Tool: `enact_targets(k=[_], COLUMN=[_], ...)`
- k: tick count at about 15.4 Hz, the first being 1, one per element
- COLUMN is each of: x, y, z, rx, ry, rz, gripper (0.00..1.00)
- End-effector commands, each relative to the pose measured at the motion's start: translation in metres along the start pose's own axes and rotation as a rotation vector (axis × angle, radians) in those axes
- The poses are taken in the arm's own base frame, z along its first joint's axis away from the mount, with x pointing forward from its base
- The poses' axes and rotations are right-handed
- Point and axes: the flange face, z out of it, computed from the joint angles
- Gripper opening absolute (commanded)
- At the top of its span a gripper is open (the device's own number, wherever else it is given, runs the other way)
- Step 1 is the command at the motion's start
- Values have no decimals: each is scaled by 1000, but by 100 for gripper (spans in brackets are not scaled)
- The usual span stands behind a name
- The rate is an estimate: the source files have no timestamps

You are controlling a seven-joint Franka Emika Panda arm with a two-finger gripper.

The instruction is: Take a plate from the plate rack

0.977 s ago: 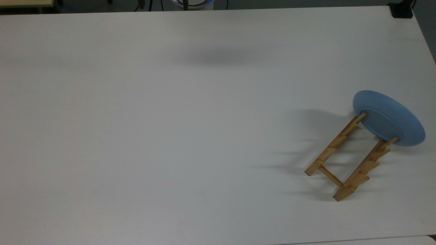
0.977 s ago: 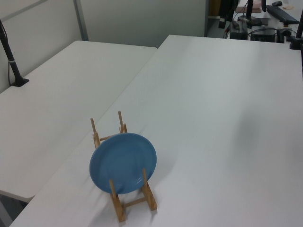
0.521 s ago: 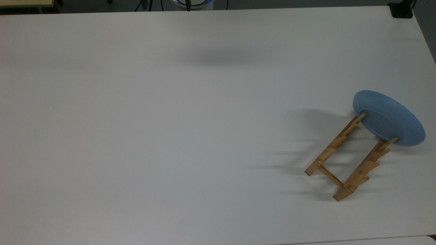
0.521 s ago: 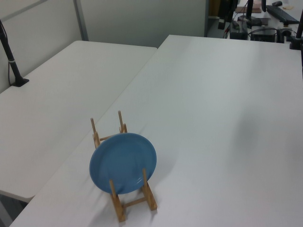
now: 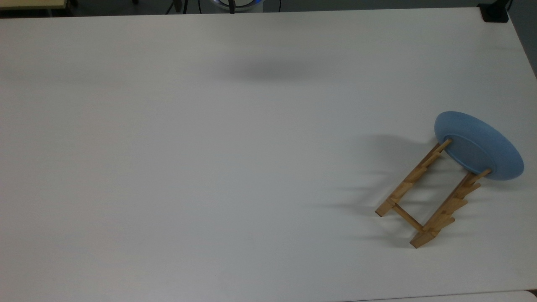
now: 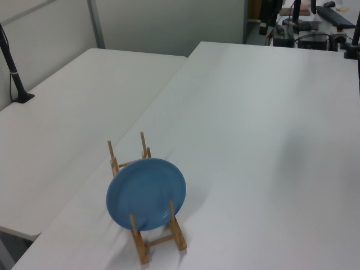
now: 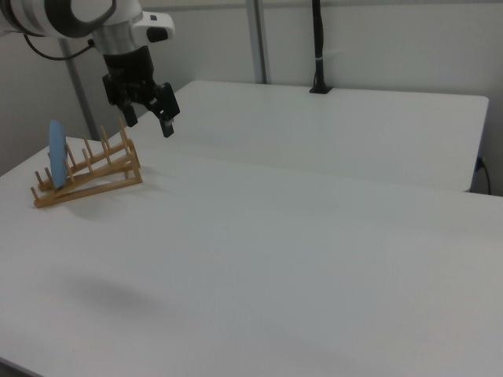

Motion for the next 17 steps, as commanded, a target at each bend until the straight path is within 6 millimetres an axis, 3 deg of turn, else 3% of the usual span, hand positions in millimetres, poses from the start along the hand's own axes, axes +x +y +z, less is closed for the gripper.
enact_targets(k=[1, 13, 15, 17], x=[-2, -3, -4, -8], y=[-4, -6, -21, -35], z=[-1, 0, 2, 7], rx=[13, 15, 16, 11], ry=[-11, -18, -26, -49], rz=[16, 6, -46, -227], gripper=[100, 100, 100, 100])
